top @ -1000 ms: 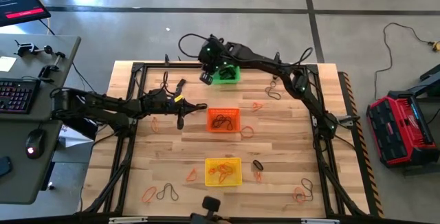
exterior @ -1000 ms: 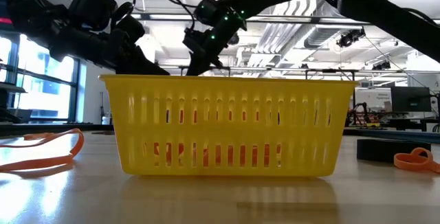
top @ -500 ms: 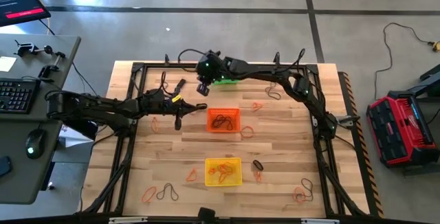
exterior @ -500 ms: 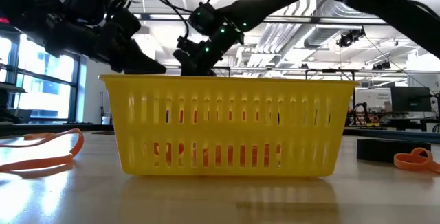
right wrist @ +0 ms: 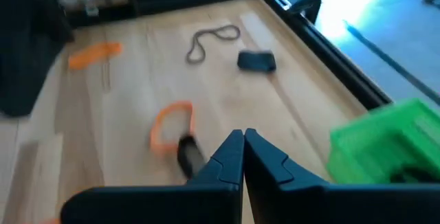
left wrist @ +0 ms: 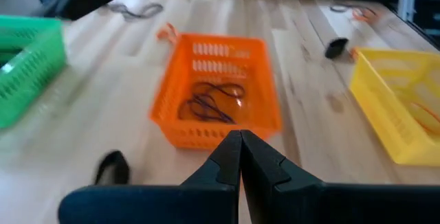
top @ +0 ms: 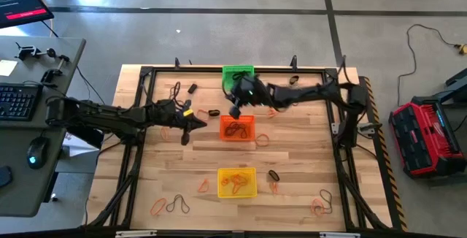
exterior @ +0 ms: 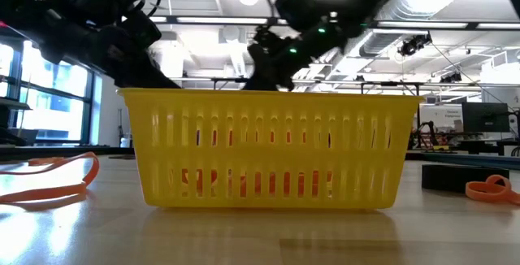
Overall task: Sort rubber bands into baskets
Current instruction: Put the orange rubber band into the yellow bin
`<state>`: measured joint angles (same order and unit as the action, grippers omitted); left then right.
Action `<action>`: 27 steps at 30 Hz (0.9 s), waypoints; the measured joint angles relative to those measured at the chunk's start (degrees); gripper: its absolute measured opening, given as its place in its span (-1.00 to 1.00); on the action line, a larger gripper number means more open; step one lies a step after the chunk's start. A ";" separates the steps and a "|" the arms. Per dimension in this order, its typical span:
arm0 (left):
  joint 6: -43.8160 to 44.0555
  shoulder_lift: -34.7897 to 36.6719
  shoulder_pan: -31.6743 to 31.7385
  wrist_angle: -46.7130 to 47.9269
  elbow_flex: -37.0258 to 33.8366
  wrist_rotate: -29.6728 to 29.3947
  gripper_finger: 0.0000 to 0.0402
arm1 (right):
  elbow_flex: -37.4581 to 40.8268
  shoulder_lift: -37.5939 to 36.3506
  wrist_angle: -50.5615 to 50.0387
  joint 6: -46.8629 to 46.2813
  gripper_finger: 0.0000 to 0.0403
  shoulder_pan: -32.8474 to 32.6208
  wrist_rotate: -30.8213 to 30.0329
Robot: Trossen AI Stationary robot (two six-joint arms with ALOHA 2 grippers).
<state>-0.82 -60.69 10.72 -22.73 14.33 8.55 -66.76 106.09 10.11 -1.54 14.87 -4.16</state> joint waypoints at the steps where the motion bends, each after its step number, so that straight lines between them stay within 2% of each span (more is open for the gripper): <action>1: 0.19 0.00 -0.98 0.59 0.00 -0.25 -1.00 | 2.62 -1.34 1.14 0.02 -1.00 -1.02 -1.59; 5: 2.30 0.00 -5.92 2.92 0.00 -3.29 -1.00 | 10.46 -4.59 4.96 -0.89 -1.00 -5.35 -7.41; 10: 7.24 0.00 -13.65 4.46 0.00 -7.96 -1.00 | 15.70 -6.21 8.81 -4.23 -1.00 -10.25 -12.83; 17: 14.79 0.00 -26.28 5.01 0.00 -16.73 -1.00 | 16.35 -6.24 10.13 -5.09 -1.00 -15.41 -17.97; 23: 22.32 -0.19 -35.30 5.43 0.00 -23.47 -0.99 | 16.35 -6.24 10.77 -5.66 -1.00 -17.63 -18.43; 27: 28.42 -1.69 -39.72 8.87 2.04 -28.25 -0.88 | 16.35 -6.24 10.73 -5.59 -1.00 -18.05 -18.43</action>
<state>27.60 -62.37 -29.00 -13.87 16.37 -19.69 -50.41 99.85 20.84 -7.13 -3.18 -22.59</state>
